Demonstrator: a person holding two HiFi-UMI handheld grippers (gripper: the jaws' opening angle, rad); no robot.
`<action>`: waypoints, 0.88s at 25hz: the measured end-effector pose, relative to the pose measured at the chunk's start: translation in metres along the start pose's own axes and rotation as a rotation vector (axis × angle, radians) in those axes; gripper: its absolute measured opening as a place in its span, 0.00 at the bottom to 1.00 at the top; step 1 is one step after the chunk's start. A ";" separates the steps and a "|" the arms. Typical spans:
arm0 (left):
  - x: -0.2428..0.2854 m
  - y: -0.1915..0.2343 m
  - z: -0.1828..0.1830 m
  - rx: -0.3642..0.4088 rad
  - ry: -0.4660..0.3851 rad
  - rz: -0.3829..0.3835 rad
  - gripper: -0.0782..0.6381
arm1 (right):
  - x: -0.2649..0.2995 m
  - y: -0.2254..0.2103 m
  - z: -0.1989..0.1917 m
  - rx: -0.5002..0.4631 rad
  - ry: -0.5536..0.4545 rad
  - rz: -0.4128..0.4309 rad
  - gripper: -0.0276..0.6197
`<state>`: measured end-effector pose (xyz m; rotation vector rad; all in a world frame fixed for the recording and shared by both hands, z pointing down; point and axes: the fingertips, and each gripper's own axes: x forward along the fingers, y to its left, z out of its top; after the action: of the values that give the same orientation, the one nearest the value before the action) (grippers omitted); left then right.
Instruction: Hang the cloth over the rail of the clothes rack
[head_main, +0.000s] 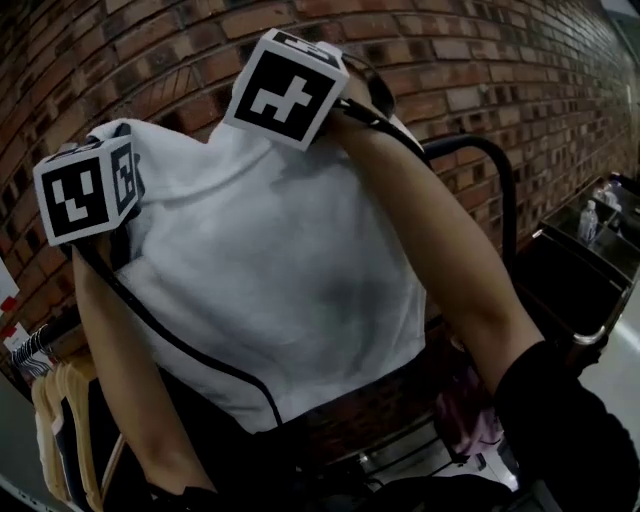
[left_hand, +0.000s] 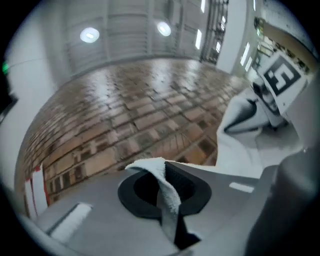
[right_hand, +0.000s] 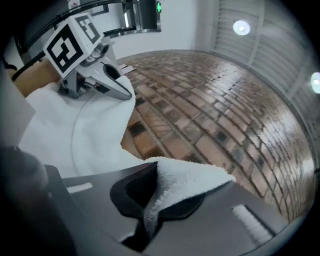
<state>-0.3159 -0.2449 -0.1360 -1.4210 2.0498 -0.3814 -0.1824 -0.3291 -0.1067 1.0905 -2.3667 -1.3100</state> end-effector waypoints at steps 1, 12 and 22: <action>0.011 -0.012 -0.016 0.077 0.106 -0.052 0.15 | 0.009 0.015 -0.010 -0.035 0.052 0.082 0.06; 0.015 -0.118 -0.085 0.571 0.319 -0.537 0.57 | 0.006 0.107 -0.089 -0.322 0.403 0.612 0.27; -0.007 -0.101 -0.148 0.705 0.721 -0.663 0.66 | -0.005 0.111 -0.116 -0.367 0.504 0.726 0.27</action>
<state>-0.3315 -0.2928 0.0361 -1.5575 1.5338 -1.9040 -0.1750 -0.3635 0.0495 0.3282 -1.7759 -0.9822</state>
